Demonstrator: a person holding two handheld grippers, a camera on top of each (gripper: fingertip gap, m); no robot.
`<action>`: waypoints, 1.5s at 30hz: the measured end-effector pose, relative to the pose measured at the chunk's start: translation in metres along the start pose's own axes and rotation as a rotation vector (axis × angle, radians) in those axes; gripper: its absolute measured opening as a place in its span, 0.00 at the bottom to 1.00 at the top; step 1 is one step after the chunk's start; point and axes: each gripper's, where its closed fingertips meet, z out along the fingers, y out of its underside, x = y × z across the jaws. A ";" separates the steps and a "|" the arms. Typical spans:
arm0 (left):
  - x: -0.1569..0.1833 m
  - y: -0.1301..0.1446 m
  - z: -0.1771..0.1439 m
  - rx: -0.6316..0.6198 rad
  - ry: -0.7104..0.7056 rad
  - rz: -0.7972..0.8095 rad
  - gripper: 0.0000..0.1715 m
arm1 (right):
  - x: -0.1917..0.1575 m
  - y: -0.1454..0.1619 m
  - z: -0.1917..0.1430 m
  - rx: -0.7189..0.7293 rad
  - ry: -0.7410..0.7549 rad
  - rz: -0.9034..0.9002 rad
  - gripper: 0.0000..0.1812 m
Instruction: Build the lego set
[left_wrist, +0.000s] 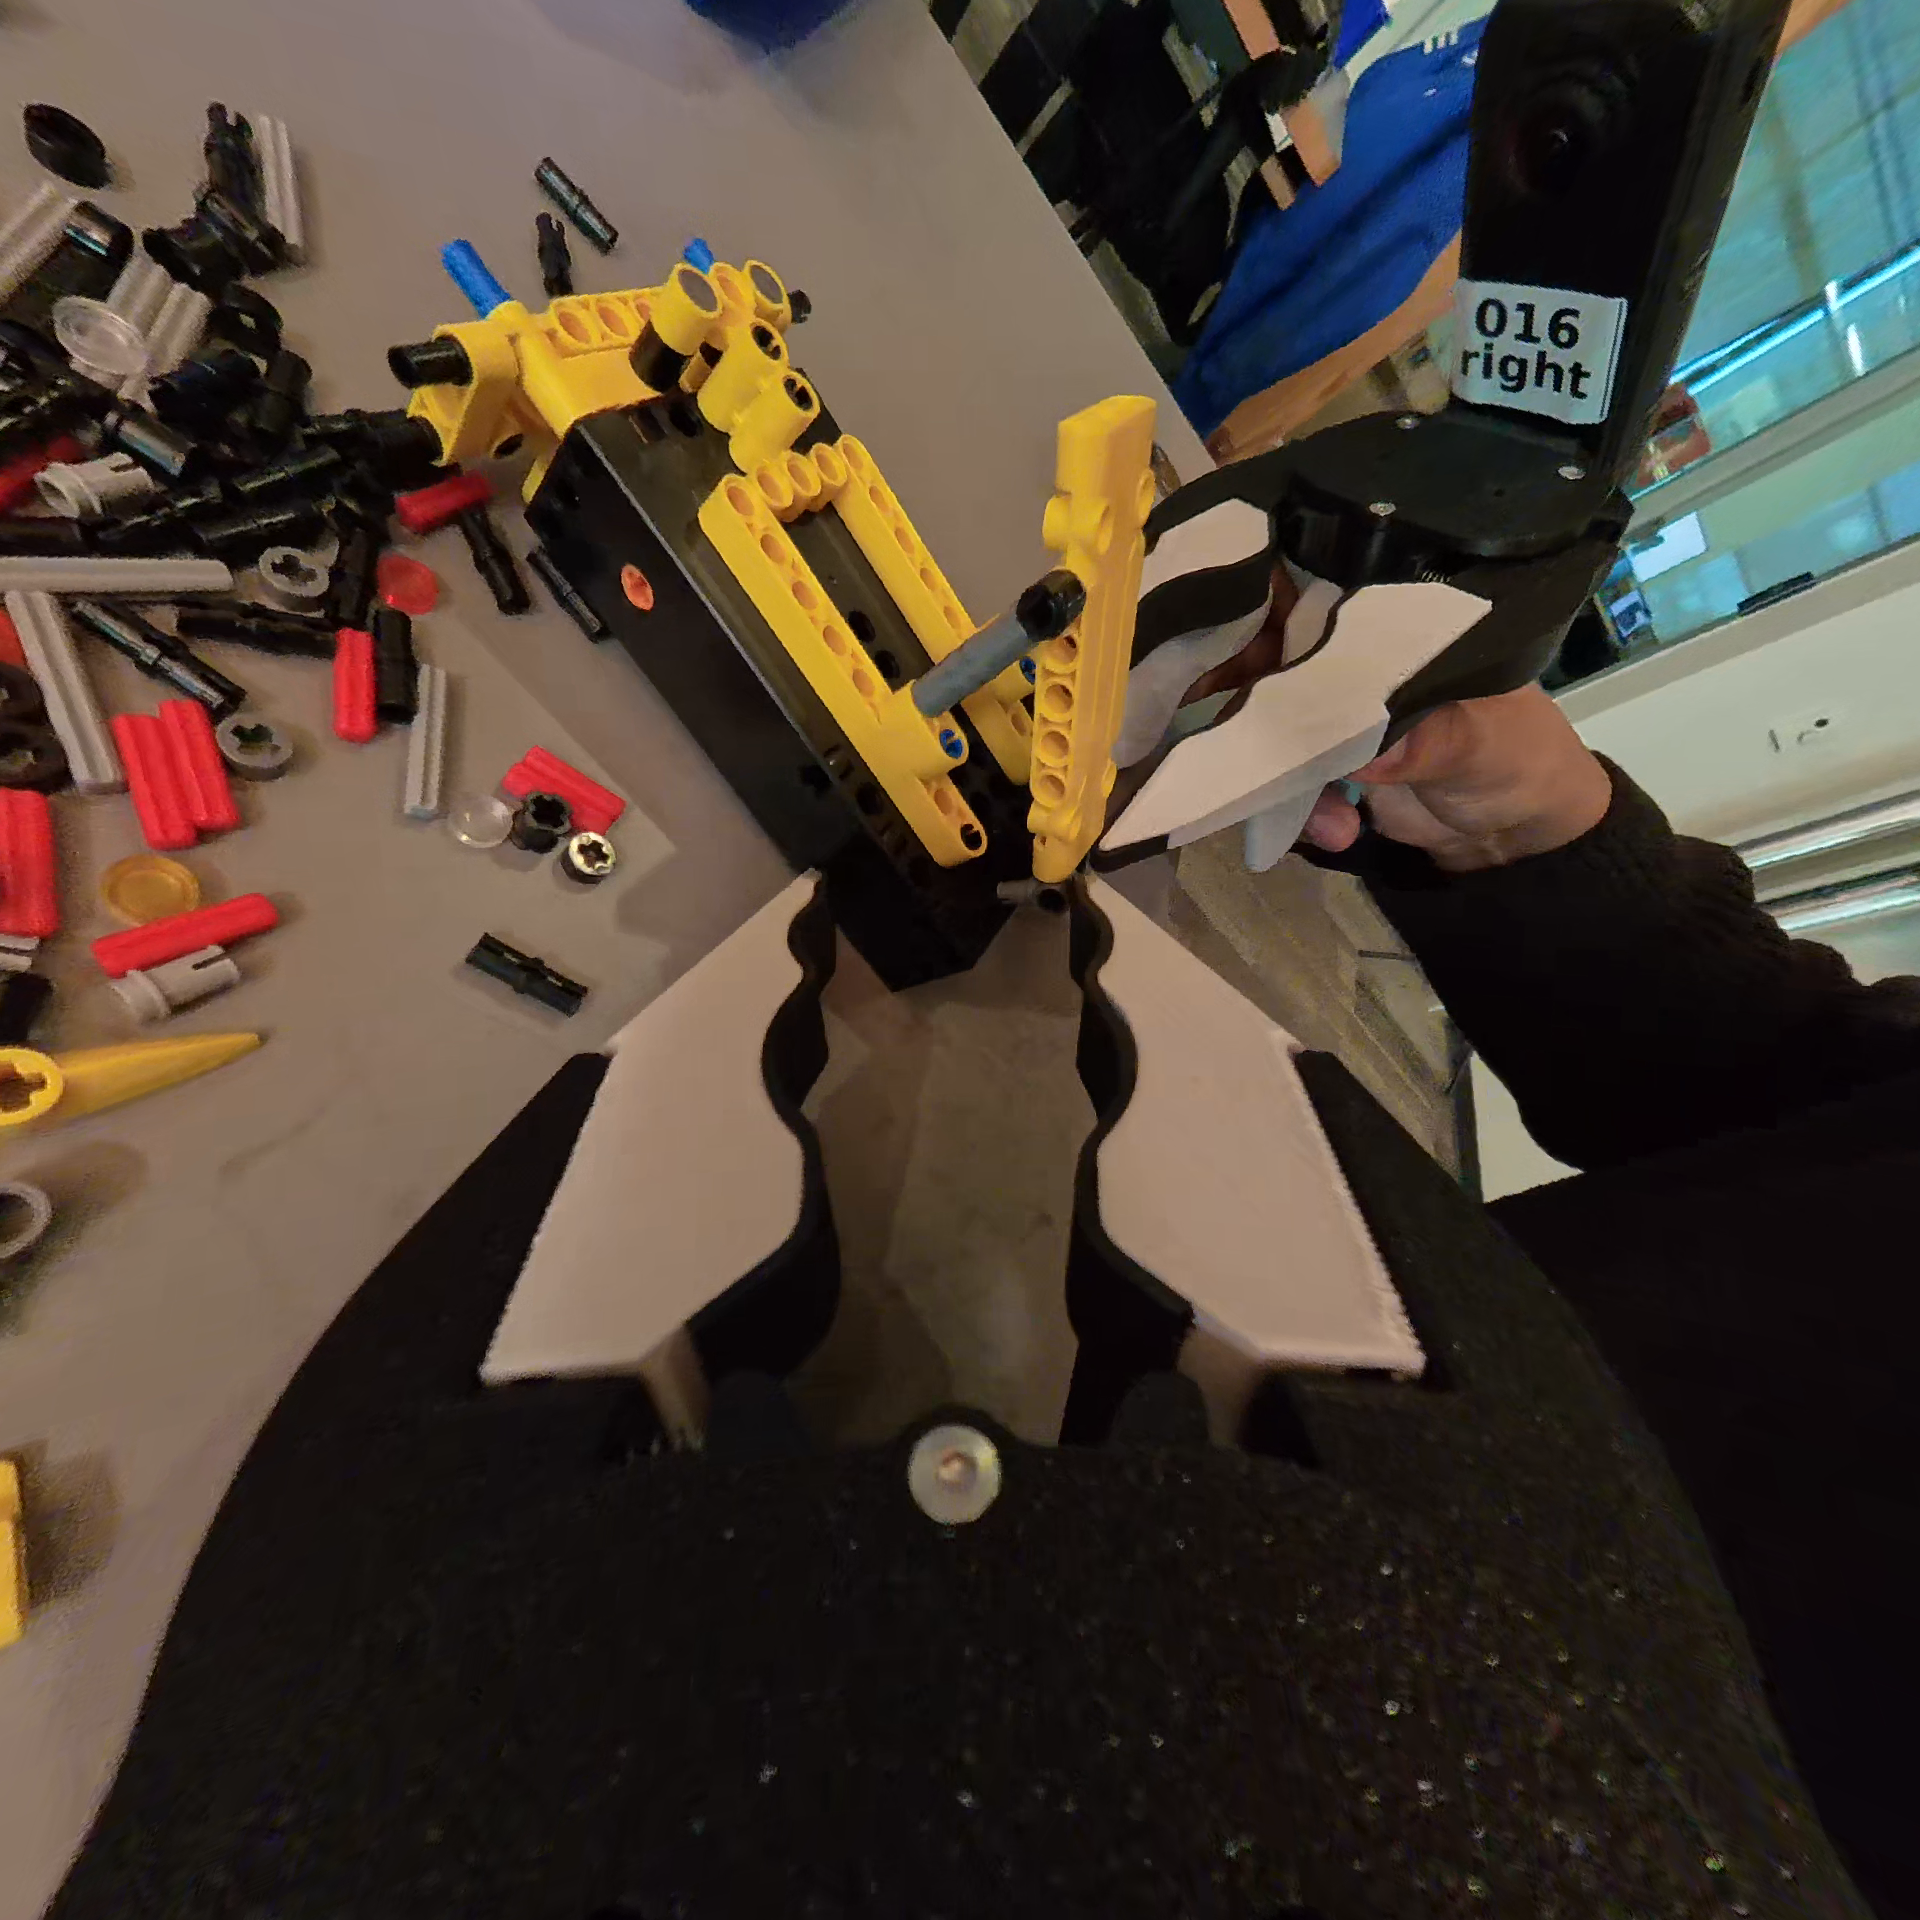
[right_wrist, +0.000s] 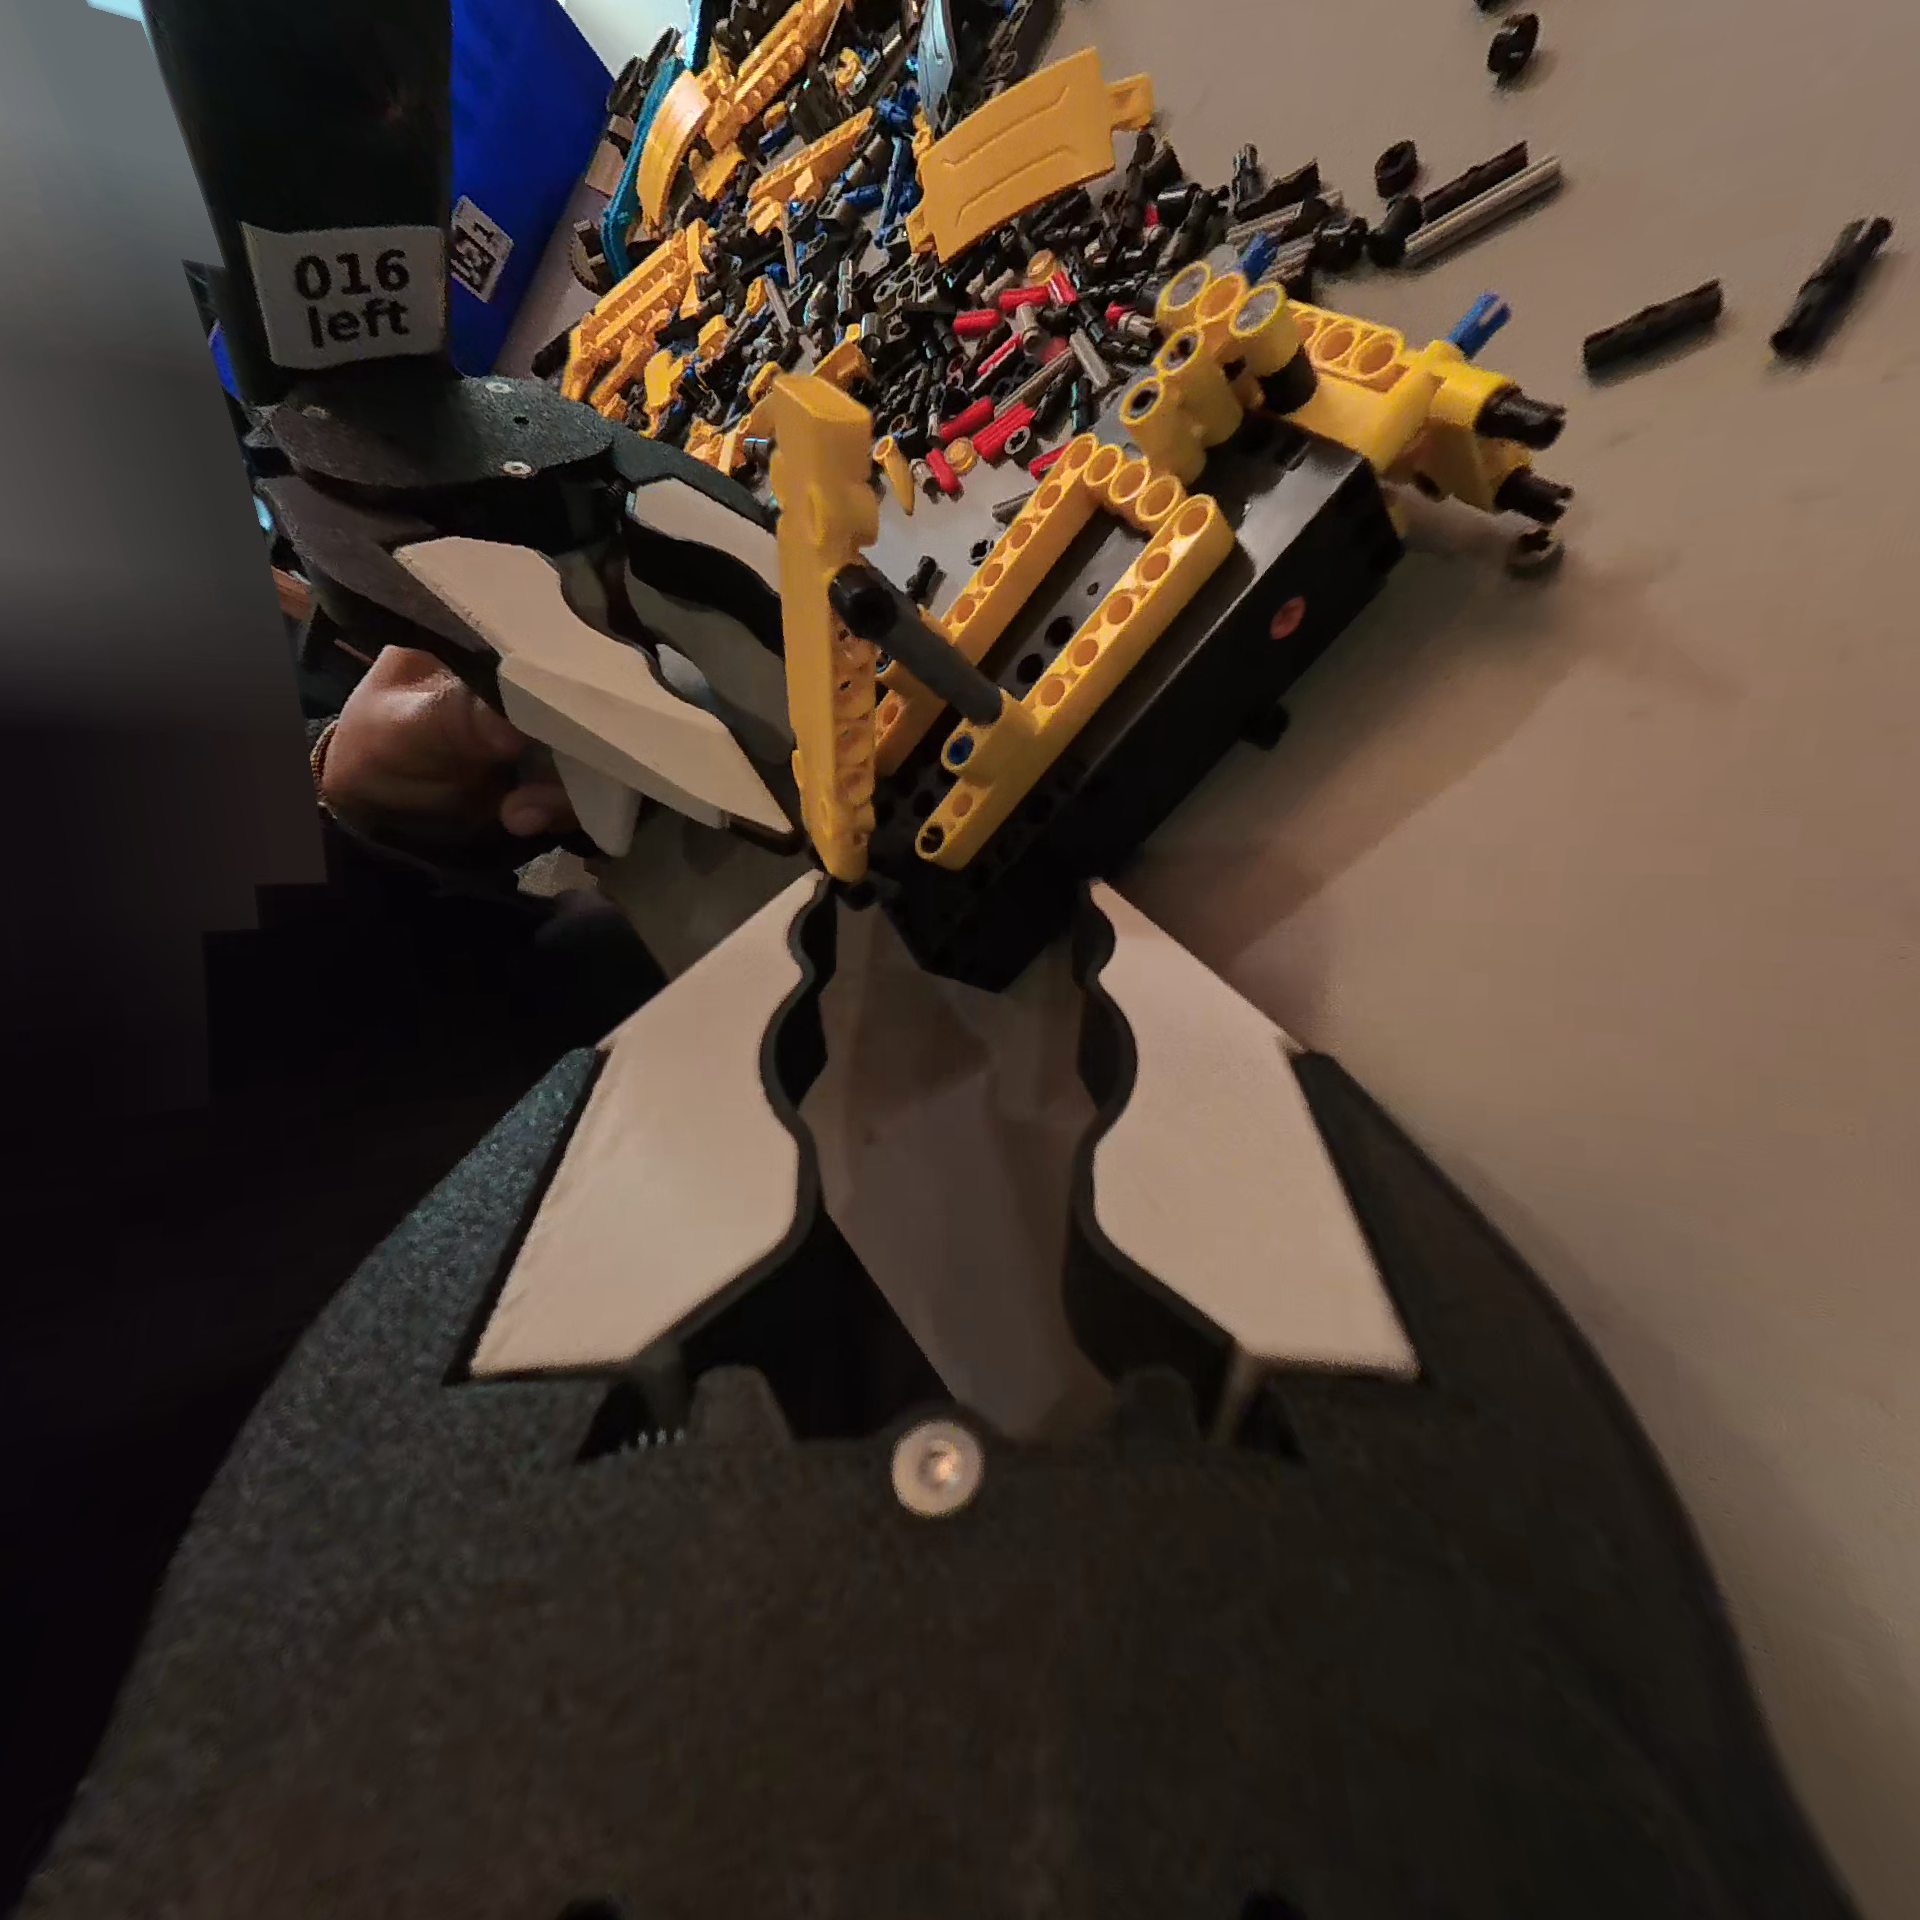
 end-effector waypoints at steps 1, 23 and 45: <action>0.000 0.000 0.000 0.001 0.001 -0.004 0.26 | 0.000 0.000 0.000 -0.005 0.004 0.005 0.25; -0.002 -0.002 0.000 0.008 0.028 -0.046 0.25 | -0.002 0.001 0.001 -0.047 0.070 0.115 0.22; -0.008 -0.008 -0.001 0.030 0.053 -0.170 0.23 | -0.002 0.001 0.003 -0.259 0.159 0.155 0.20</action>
